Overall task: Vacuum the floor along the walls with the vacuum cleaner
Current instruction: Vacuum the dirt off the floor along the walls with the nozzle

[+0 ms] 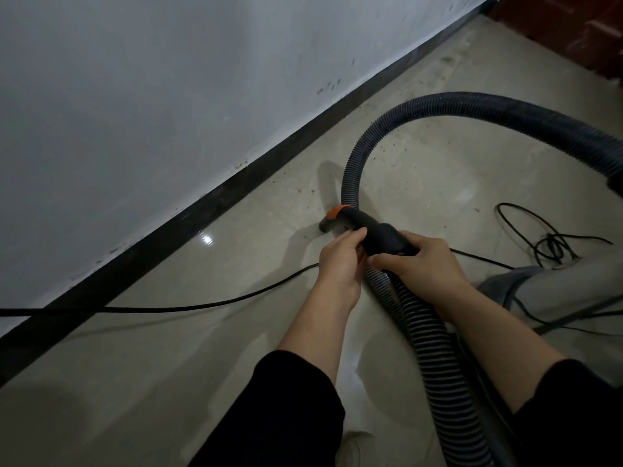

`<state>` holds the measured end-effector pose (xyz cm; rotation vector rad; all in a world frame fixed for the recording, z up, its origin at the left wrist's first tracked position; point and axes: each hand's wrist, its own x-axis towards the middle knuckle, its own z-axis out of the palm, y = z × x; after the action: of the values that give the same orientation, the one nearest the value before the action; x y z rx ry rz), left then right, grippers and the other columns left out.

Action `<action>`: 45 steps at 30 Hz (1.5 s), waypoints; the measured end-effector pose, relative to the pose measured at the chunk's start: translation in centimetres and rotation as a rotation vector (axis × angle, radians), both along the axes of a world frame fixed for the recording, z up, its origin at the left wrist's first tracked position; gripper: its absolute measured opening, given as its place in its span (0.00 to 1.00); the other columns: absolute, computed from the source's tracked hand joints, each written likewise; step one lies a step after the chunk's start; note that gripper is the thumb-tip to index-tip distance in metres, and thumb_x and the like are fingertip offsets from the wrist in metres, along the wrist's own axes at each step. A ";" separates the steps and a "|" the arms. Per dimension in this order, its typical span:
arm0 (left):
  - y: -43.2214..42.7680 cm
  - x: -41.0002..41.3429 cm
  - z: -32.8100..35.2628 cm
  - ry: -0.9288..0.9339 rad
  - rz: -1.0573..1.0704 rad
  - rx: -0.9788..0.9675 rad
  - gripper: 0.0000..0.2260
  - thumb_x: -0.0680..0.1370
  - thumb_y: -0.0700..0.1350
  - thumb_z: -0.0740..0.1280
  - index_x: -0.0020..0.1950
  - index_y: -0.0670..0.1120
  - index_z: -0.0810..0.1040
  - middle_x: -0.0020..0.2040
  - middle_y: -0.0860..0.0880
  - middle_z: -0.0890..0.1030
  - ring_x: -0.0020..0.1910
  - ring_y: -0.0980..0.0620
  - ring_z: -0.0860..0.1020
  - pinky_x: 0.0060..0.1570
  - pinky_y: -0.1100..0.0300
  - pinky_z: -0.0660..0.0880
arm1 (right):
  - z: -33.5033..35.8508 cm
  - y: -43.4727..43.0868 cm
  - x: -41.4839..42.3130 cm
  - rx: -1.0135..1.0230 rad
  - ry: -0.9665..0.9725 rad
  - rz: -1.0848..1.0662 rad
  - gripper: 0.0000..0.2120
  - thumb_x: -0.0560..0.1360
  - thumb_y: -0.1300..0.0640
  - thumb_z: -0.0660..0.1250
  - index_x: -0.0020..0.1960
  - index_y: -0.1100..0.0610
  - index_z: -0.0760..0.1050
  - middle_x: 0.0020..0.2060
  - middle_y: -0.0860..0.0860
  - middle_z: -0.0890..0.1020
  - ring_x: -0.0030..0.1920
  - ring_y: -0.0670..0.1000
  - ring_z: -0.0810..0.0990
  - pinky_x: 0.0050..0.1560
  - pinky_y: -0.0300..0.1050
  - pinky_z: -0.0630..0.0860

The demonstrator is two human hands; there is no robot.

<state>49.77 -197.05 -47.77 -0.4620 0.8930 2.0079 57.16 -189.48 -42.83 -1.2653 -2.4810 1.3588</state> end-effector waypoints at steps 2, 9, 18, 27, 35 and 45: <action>0.3 -0.3 -0.3 0.010 -0.001 0.013 0.15 0.81 0.38 0.63 0.67 0.36 0.75 0.49 0.43 0.83 0.44 0.51 0.82 0.36 0.65 0.80 | -0.4 0.2 -0.3 0.011 0.010 -0.011 0.18 0.65 0.55 0.78 0.53 0.49 0.81 0.41 0.50 0.85 0.43 0.52 0.83 0.48 0.50 0.81; 1.3 -1.5 -1.5 0.068 -0.008 0.049 0.14 0.82 0.38 0.62 0.66 0.36 0.75 0.49 0.44 0.83 0.44 0.53 0.83 0.38 0.65 0.80 | -1.1 1.0 -1.5 0.038 0.018 -0.004 0.15 0.65 0.54 0.77 0.50 0.48 0.81 0.39 0.51 0.84 0.42 0.53 0.83 0.48 0.54 0.81; 2.6 -2.5 -2.4 0.085 -0.064 -0.003 0.07 0.81 0.42 0.64 0.54 0.42 0.80 0.45 0.46 0.86 0.44 0.51 0.84 0.45 0.58 0.80 | -1.5 2.2 -2.3 0.056 0.012 0.005 0.16 0.63 0.52 0.78 0.50 0.51 0.80 0.38 0.52 0.83 0.42 0.54 0.82 0.47 0.56 0.80; 1.4 -3.6 -1.9 0.114 -0.051 -0.058 0.08 0.81 0.41 0.63 0.56 0.39 0.79 0.47 0.44 0.85 0.44 0.52 0.84 0.41 0.62 0.82 | -1.1 1.7 -3.3 -0.022 0.026 0.037 0.16 0.64 0.53 0.78 0.50 0.52 0.80 0.41 0.52 0.84 0.43 0.53 0.82 0.49 0.52 0.80; 0.6 -5.9 -1.7 0.129 0.003 -0.143 0.12 0.82 0.41 0.63 0.62 0.38 0.77 0.49 0.43 0.84 0.46 0.51 0.83 0.37 0.63 0.80 | -1.5 1.5 -5.9 -0.041 0.038 0.095 0.15 0.65 0.53 0.77 0.50 0.47 0.78 0.40 0.50 0.82 0.42 0.51 0.81 0.45 0.47 0.79; 5.1 -6.9 1.7 0.140 -0.058 -0.281 0.13 0.82 0.38 0.61 0.64 0.35 0.75 0.45 0.43 0.82 0.43 0.50 0.81 0.34 0.63 0.80 | -0.7 4.9 -7.2 -0.065 0.033 0.025 0.14 0.67 0.53 0.76 0.51 0.50 0.78 0.38 0.48 0.81 0.39 0.48 0.78 0.39 0.42 0.75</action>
<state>42.83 -191.97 -46.11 -0.4479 1.2700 1.8878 49.98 -184.58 -43.49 -1.2174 -2.4582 1.4649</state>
